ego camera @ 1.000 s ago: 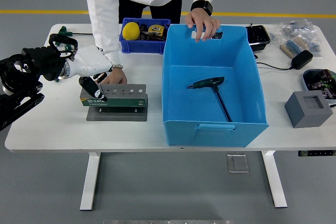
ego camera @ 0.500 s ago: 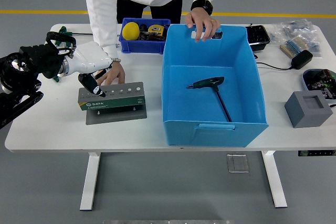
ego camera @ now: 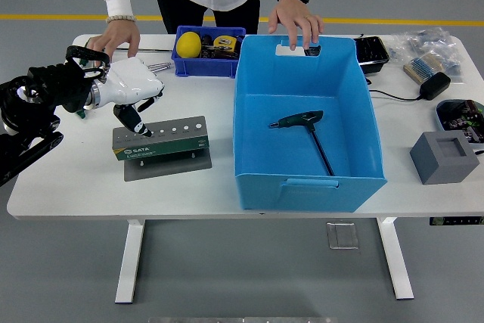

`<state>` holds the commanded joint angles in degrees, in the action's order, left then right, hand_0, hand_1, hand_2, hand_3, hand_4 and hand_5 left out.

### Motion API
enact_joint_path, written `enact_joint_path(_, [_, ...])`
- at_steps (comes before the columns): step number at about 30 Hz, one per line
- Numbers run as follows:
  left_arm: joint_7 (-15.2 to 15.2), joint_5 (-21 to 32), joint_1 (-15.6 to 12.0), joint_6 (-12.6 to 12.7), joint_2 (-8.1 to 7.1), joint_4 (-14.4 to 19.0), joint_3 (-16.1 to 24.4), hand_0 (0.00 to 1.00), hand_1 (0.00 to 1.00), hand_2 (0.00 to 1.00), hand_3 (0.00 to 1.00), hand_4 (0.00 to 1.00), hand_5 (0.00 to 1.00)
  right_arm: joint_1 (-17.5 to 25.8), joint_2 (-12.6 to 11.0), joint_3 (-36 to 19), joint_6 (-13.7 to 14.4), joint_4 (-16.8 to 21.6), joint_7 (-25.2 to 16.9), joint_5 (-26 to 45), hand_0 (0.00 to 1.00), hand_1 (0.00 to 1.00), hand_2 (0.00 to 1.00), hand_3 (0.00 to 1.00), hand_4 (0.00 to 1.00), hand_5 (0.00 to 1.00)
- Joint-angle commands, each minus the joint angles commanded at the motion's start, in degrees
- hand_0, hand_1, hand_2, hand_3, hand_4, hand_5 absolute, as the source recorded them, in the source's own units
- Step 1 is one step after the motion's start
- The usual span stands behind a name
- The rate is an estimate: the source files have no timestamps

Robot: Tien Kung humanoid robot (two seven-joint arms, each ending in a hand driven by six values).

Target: Lift tool from toolbox,place it in box,lift tool from toolbox,place it in box

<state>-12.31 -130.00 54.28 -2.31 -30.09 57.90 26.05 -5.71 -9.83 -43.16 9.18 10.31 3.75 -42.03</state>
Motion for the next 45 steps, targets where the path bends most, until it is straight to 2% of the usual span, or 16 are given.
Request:
enact_joint_path(1, [-0.06, 0.00, 0.00, 0.38, 0.00, -0.06, 0.04, 0.230, 0.117, 0.133, 0.192, 0.998, 0.418, 0.00, 0.00, 0.01, 0.00, 0.00, 0.00, 0.02, 0.609, 0.578, 0.668, 0.651, 0.861, 0.930])
enact_joint_path(6, [-0.73, 0.00, 0.01, 3.17, 0.06, -0.52, 0.25, 0.230, 0.117, 0.133, 0.192, 0.998, 0.418, -0.04, -0.01, -0.06, -0.01, 0.00, 0.01, -0.12, 0.609, 0.578, 0.668, 0.651, 0.861, 0.930])
enact_joint_path(7, [-0.95, 0.00, -0.01, 4.29, 0.07, -0.70, 0.31, 0.183, 0.070, 0.095, 0.142, 0.958, 0.282, -0.04, -0.01, -0.07, 0.00, 0.00, 0.00, -0.10, 0.609, 0.578, 0.667, 0.650, 0.860, 0.929])
enact_joint_path(12, [-1.44, 0.00, -0.09, 8.67, 0.09, -1.42, 0.49, 0.183, 0.070, 0.095, 0.142, 0.958, 0.282, -0.05, -0.04, -0.10, 0.01, 0.00, -0.03, -0.11, 0.609, 0.578, 0.667, 0.650, 0.860, 0.929])
enact_joint_path(13, [-1.54, 0.00, -0.10, 9.24, 0.10, -1.51, 0.52, 0.143, 0.037, 0.072, 0.116, 0.919, 0.290, -0.05, -0.04, -0.10, 0.02, 0.00, -0.04, -0.09, 0.608, 0.578, 0.667, 0.650, 0.860, 0.929])
enact_joint_path(15, [-1.82, 0.00, -0.10, 10.64, 0.11, -1.77, 0.55, 0.143, 0.037, 0.072, 0.116, 0.919, 0.290, -0.03, -0.03, -0.06, 0.03, 0.00, -0.04, -0.06, 0.608, 0.578, 0.667, 0.650, 0.860, 0.929])
enact_joint_path(18, [-2.17, 0.00, -0.10, 12.28, 0.14, -2.06, 0.57, 0.143, 0.037, 0.072, 0.116, 0.919, 0.290, 0.02, 0.00, -0.06, 0.05, 0.00, -0.04, -0.05, 0.608, 0.578, 0.667, 0.650, 0.860, 0.929])
enact_joint_path(19, [-2.31, 0.00, -0.09, 12.84, 0.15, -2.13, 0.56, 0.108, 0.002, 0.043, 0.106, 0.898, 0.343, 0.04, 0.00, -0.09, 0.05, 0.00, -0.03, -0.09, 0.608, 0.578, 0.667, 0.651, 0.861, 0.929])
enact_joint_path(23, [-2.62, 0.00, -0.04, 14.53, 0.15, -2.26, 0.52, 0.108, 0.002, 0.043, 0.106, 0.898, 0.343, 0.14, 0.02, -0.10, 0.05, 0.00, 0.02, -0.22, 0.608, 0.578, 0.667, 0.651, 0.861, 0.929])
enact_joint_path(25, [-2.70, 0.00, 0.03, 14.99, 0.16, -2.33, 0.52, 0.089, 0.002, 0.022, 0.099, 0.891, 0.374, 0.16, 0.02, -0.12, 0.05, 0.00, 0.04, -0.28, 0.606, 0.578, 0.666, 0.649, 0.861, 0.928])
enact_joint_path(33, [-3.20, 0.00, 0.74, 15.59, 0.04, -2.52, 0.40, 0.082, 0.002, 0.017, 0.097, 0.882, 0.396, 0.32, 0.04, -0.40, 0.07, 0.00, 0.15, -0.74, 0.608, 0.577, 0.667, 0.650, 0.861, 0.927])
enact_joint_path(45, [-2.69, 0.00, 4.11, 13.48, -1.29, -1.27, -1.29, 0.070, 0.002, 0.012, 0.098, 0.875, 0.420, 0.47, -0.02, -1.12, 0.17, 0.00, 0.24, -1.29, 0.609, 0.576, 0.665, 0.648, 0.861, 0.926])
